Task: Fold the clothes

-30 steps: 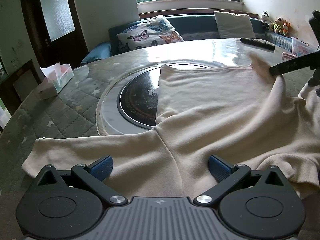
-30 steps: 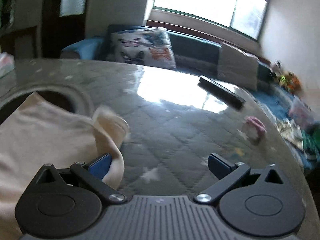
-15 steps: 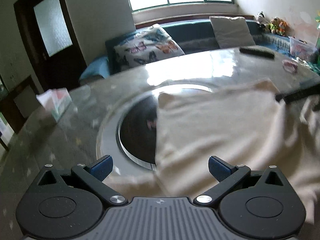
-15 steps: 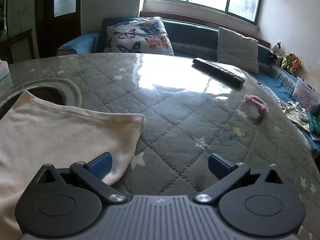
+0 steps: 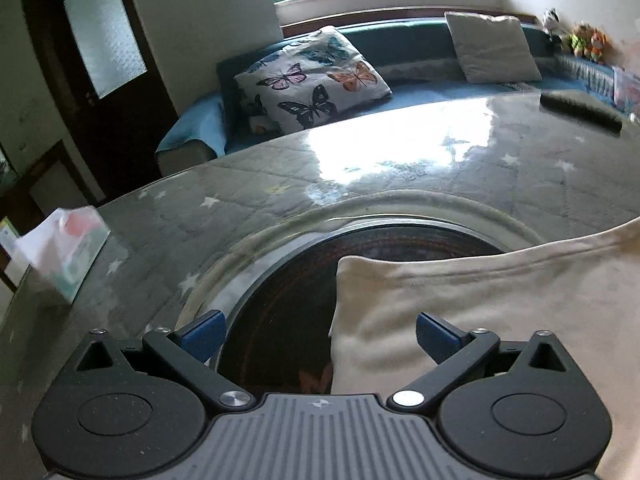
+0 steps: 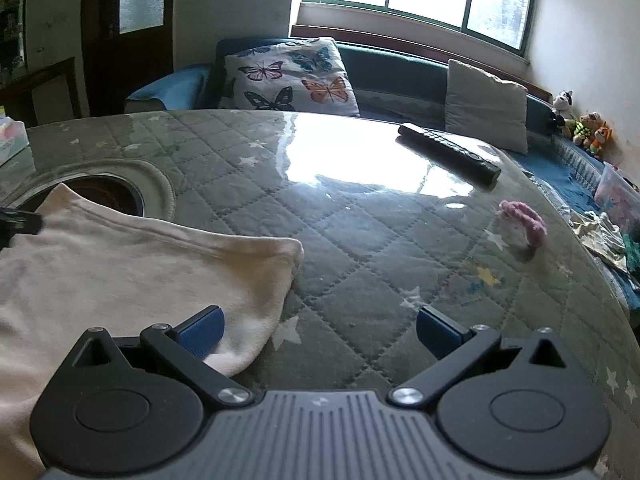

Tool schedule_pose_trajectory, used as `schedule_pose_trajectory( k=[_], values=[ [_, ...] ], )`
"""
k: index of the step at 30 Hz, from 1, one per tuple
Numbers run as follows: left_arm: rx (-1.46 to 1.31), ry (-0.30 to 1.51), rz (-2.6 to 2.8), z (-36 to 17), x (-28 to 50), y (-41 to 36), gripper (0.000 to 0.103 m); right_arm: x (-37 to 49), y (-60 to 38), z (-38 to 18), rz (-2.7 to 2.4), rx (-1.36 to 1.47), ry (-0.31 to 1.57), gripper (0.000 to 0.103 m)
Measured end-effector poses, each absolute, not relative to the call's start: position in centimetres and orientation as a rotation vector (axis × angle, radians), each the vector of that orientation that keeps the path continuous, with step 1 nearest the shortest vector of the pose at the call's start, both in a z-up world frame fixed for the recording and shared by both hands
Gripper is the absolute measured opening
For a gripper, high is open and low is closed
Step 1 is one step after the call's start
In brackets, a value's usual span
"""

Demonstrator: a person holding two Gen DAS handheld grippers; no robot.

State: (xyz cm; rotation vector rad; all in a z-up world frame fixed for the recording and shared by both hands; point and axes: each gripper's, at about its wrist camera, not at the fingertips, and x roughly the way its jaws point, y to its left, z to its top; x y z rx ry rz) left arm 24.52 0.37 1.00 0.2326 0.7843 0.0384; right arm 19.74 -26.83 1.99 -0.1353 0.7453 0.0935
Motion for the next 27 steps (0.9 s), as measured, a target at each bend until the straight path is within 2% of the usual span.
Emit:
schedule_pose_trajectory(
  k=[3,6,8,9,10,11,17,25,27],
  values=[
    [0.199,0.795,0.009,0.5,25.3,0.7,0.091,19.7,-26.8,2.3,0.105,-0.137,0.737,0.103],
    [0.162,0.783,-0.021,0.5,25.5,1.1,0.071,19.8,-26.8,2.4,0.109,-0.135,0.733,0.103],
    [0.155,0.772,-0.039,0.5,25.5,1.1,0.04,19.8,-26.8,2.5,0.11,-0.133,0.73,0.103],
    [0.154,0.769,-0.046,0.5,25.5,1.1,0.034,19.8,-26.8,2.5,0.11,-0.132,0.729,0.103],
    [0.156,0.766,-0.049,0.6,25.4,1.0,0.021,19.8,-26.8,2.5,0.111,-0.131,0.728,0.103],
    [0.163,0.761,-0.043,0.6,25.4,0.9,0.013,19.9,-26.9,2.5,0.111,-0.13,0.727,0.103],
    [0.228,0.733,0.035,0.4,25.7,1.5,0.005,19.6,-26.9,2.5,0.123,-0.129,0.73,0.103],
    [0.226,0.748,0.126,0.3,26.5,4.2,0.005,18.5,-25.9,2.6,0.188,-0.146,0.739,0.103],
    [0.232,0.745,0.132,0.3,26.5,4.3,0.01,18.3,-25.7,2.6,0.204,-0.151,0.741,0.103]
  ],
)
